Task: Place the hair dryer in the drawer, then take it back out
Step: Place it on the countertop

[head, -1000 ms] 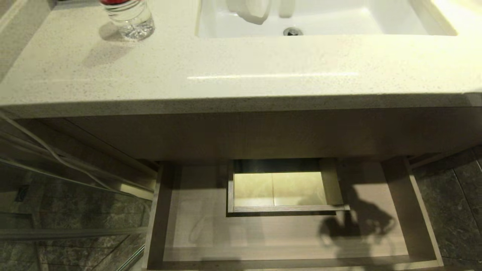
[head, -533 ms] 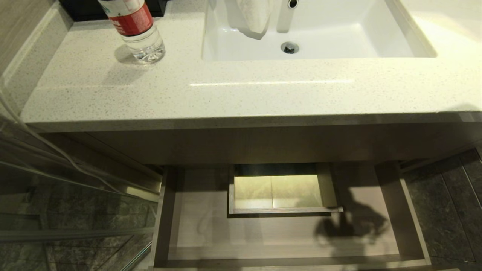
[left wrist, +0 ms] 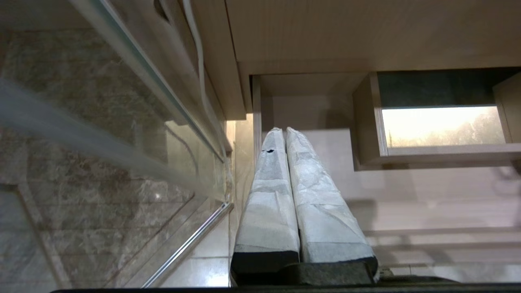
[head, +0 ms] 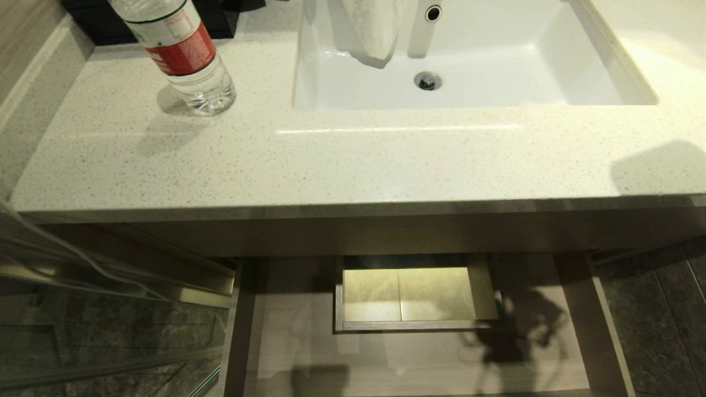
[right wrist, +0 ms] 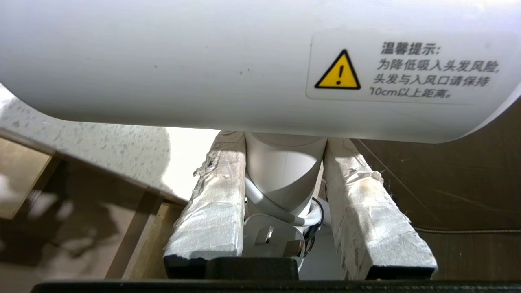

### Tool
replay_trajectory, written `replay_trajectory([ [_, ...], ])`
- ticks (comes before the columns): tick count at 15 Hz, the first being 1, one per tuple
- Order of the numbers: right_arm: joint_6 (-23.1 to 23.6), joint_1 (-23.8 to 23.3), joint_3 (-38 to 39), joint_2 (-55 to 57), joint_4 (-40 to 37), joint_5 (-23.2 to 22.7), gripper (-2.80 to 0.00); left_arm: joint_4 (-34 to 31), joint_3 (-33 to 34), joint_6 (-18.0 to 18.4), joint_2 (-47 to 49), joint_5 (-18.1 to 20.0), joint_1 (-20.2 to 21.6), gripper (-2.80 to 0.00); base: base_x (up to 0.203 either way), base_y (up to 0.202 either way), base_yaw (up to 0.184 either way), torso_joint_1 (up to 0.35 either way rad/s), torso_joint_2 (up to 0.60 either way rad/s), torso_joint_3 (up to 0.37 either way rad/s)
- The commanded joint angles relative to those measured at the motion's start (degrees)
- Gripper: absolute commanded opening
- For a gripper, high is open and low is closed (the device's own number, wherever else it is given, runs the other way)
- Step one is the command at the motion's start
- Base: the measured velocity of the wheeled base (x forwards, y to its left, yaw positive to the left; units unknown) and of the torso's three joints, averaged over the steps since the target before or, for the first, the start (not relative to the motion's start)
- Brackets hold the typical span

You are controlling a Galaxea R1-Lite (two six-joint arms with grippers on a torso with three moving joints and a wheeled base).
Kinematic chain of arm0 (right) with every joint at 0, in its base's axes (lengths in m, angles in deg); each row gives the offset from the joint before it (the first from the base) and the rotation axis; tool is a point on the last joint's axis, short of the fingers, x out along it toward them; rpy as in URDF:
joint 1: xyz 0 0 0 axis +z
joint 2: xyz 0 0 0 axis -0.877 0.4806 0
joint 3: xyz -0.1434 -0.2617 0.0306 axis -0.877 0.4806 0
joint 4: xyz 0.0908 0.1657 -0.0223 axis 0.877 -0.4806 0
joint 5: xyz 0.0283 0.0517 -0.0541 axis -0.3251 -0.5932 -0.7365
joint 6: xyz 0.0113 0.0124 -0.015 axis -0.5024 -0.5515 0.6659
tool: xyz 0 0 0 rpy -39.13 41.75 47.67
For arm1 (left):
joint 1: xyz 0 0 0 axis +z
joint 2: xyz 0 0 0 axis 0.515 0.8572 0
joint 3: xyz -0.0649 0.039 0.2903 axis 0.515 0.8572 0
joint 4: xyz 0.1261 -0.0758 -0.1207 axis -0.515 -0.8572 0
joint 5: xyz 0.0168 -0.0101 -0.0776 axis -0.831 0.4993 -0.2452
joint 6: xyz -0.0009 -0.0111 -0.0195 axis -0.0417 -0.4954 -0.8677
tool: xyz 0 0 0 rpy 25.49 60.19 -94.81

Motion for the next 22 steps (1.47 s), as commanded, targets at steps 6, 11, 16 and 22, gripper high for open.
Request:
replay_trajectory([
  [6, 0.2, -0.1, -0.6, 8.0, 3.6, 0.4, -2.80, 0.0, 0.0, 0.0, 0.0, 0.0, 0.0, -2.80, 0.000, 0.000, 0.000, 0.207, -0.10, 0.104],
  [11, 0.7, -2.5, -3.6, 16.6, 4.6, 0.3, -2.80, 0.0, 0.0, 0.0, 0.1, 0.0, 0.0, -2.80, 0.000, 0.000, 0.000, 0.006, 0.00, 0.003],
  [16, 7.2, -2.7, -8.9, 25.6, 5.2, -0.2, -2.80, 0.0, 0.0, 0.0, 0.0, 0.0, 0.0, -2.80, 0.000, 0.000, 0.000, 0.000, 0.00, 0.000],
  [22, 16.1, -3.9, -18.9, 38.3, 3.6, -0.5, -2.80, 0.0, 0.0, 0.0, 0.0, 0.0, 0.0, -2.80, 0.000, 0.000, 0.000, 0.000, 0.00, 0.000],
])
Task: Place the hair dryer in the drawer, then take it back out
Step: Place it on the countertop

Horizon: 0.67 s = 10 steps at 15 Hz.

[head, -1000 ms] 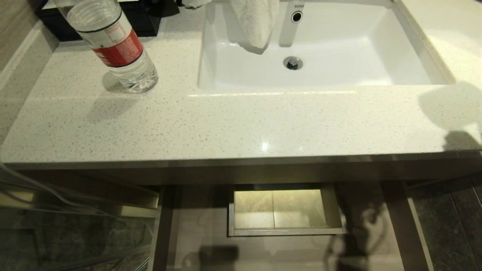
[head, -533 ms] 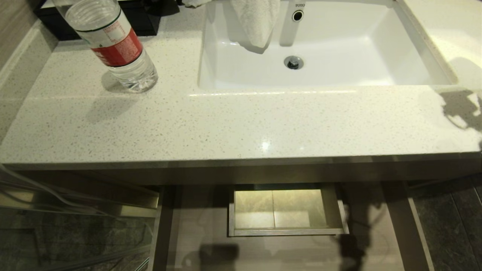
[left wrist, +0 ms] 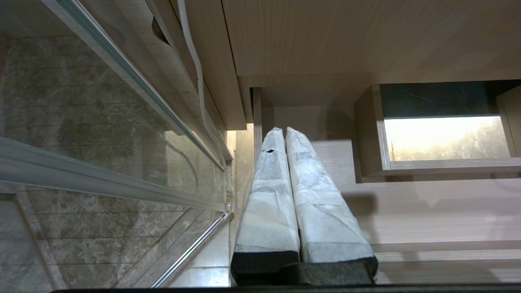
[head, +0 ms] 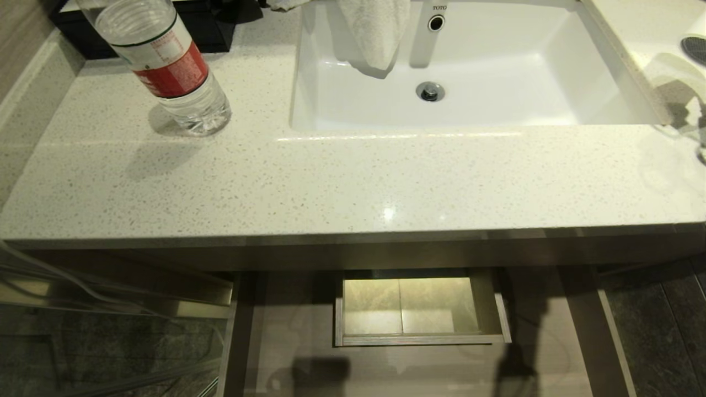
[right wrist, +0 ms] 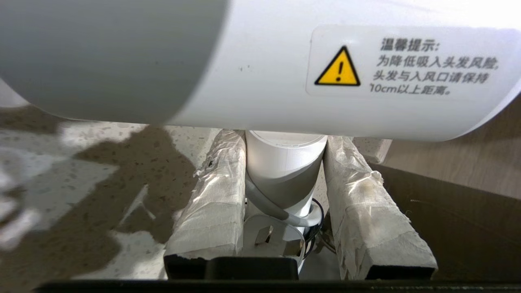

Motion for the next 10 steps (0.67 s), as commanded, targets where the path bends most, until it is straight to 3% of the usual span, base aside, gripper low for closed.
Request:
replay_trajectory([
  [1, 3.6, -0.6, -3.5, 7.1, -1.8, -0.7, -2.80, 0.0, 0.0, 0.0, 0.1, 0.0, 0.0, -2.80, 0.000, 0.000, 0.000, 0.000, 0.00, 0.000],
  [5, 9.2, -1.7, -7.1, 12.5, -10.1, -1.0, -2.80, 0.0, 0.0, 0.0, 0.0, 0.0, 0.0, -2.80, 0.000, 0.000, 0.000, 0.000, 0.00, 0.000],
  [10, 9.4, -2.5, -7.0, 13.3, -12.6, -1.1, -2.80, 0.0, 0.0, 0.0, 0.0, 0.0, 0.0, -2.80, 0.000, 0.000, 0.000, 0.000, 0.00, 0.000],
])
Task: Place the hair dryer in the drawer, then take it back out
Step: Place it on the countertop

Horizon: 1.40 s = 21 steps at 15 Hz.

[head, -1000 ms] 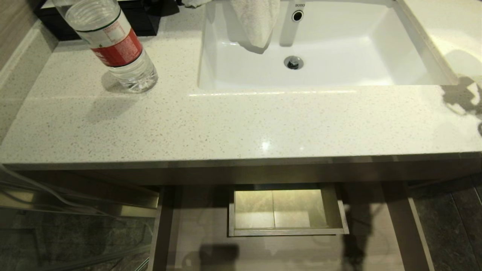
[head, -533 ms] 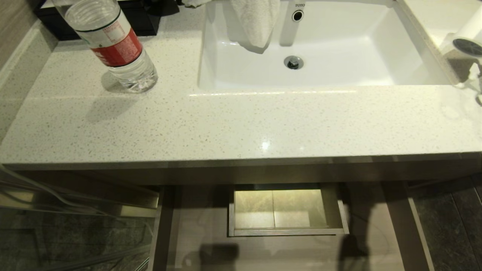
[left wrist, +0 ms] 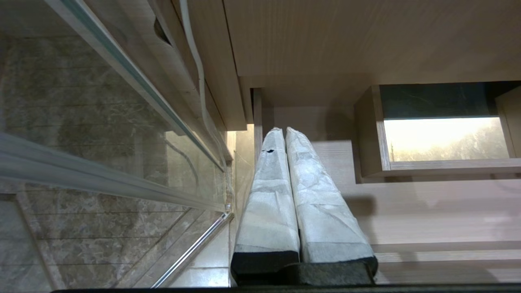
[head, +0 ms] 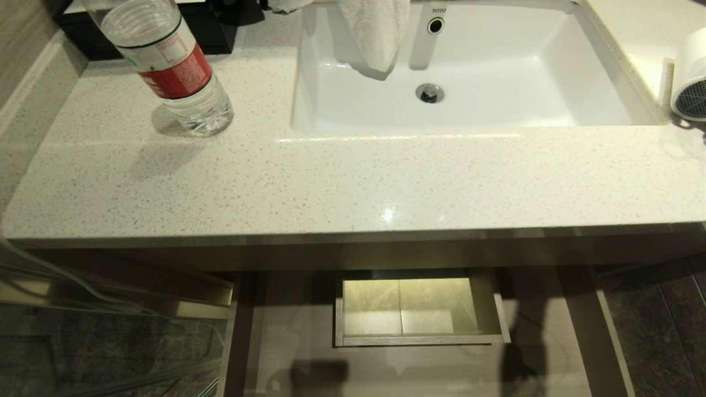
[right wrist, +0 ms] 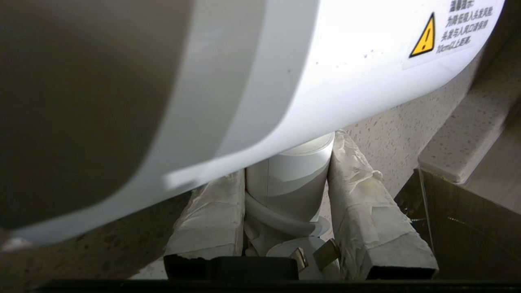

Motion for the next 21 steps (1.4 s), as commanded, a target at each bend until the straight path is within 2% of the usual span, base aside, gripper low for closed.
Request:
replay_trajectory([
  [1, 0.3, -0.2, 0.1, 0.7, -1.3, -0.2, -2.80, 0.0, 0.0, 0.0, 0.0, 0.0, 0.0, -2.80, 0.000, 0.000, 0.000, 0.000, 0.00, 0.000],
  [2, 0.4, -0.2, 0.1, 0.5, -1.3, -0.2, 0.00, 0.0, 0.0, 0.0, 0.0, 0.0, 0.0, -2.80, 0.000, 0.000, 0.000, 0.000, 0.00, 0.000],
  [11, -0.2, -0.3, 0.8, -6.0, -1.0, -0.7, 0.00, 0.0, 0.0, 0.0, 0.0, 0.0, 0.0, -2.80, 0.000, 0.000, 0.000, 0.000, 0.00, 0.000],
  [16, -0.4, -0.4, 1.7, -12.5, -0.7, -2.7, 0.00, 0.0, 0.0, 0.0, 0.1, 0.0, 0.0, -2.80, 0.000, 0.000, 0.000, 0.000, 0.00, 0.000],
  [17, -0.5, -0.7, 2.1, -14.0, -0.3, -3.9, -2.80, 0.0, 0.0, 0.0, 0.1, 0.0, 0.0, -2.80, 0.000, 0.000, 0.000, 0.000, 0.00, 0.000],
  [19, -0.6, -1.9, 3.1, -17.1, -0.4, -6.0, -2.80, 0.0, 0.0, 0.0, 0.1, 0.0, 0.0, -2.80, 0.000, 0.000, 0.000, 0.000, 0.00, 0.000],
  [21, -2.8, -2.3, 5.8, -21.0, -0.9, -6.2, -2.80, 0.0, 0.0, 0.0, 0.0, 0.0, 0.0, -2.80, 0.000, 0.000, 0.000, 0.000, 0.00, 0.000],
])
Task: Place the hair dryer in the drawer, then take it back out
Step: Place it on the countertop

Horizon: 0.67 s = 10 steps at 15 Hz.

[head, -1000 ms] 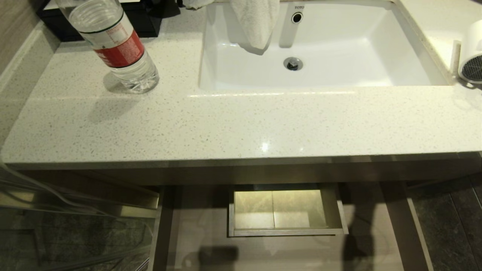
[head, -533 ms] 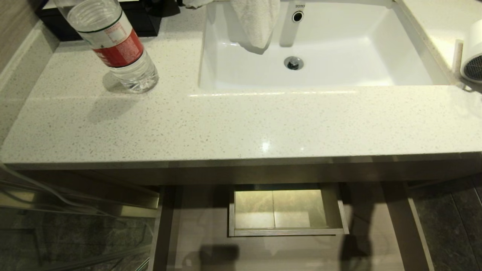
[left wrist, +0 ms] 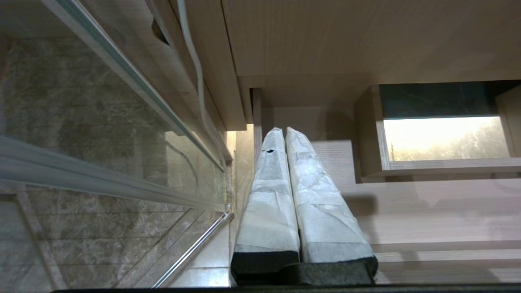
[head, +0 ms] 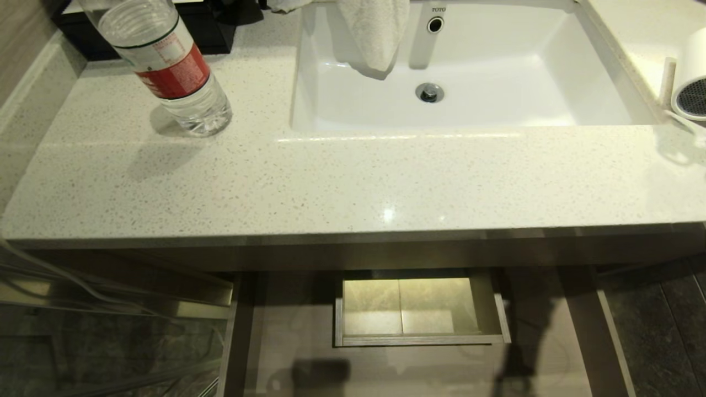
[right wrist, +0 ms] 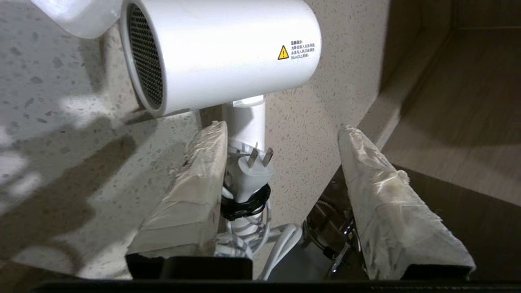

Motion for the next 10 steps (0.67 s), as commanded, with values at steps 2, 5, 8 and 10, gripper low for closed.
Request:
replay_trajectory([
  [2, -4.5, -0.5, 4.8, -8.2, -1.1, 0.1, -2.80, 0.0, 0.0, 0.0, 0.1, 0.0, -0.1, -2.80, 0.000, 0.000, 0.000, 0.000, 0.00, 0.000],
  [5, -10.4, -0.3, 8.0, -11.7, -4.4, 0.2, -2.80, 0.0, 0.0, 0.0, 0.0, 0.0, 0.0, -2.80, 0.000, 0.000, 0.000, 0.000, 0.00, 0.000],
  [8, -14.7, -0.2, 9.8, -13.1, -9.5, 0.3, -2.80, 0.0, 0.0, 0.0, 0.0, 0.0, 0.0, -2.80, 0.000, 0.000, 0.000, 0.000, 0.00, 0.000],
  [10, -15.7, -0.2, 9.6, -13.1, -11.9, 0.6, -2.80, 0.0, 0.0, 0.0, 0.1, 0.0, -0.1, -2.80, 0.000, 0.000, 0.000, 0.000, 0.00, 0.000],
])
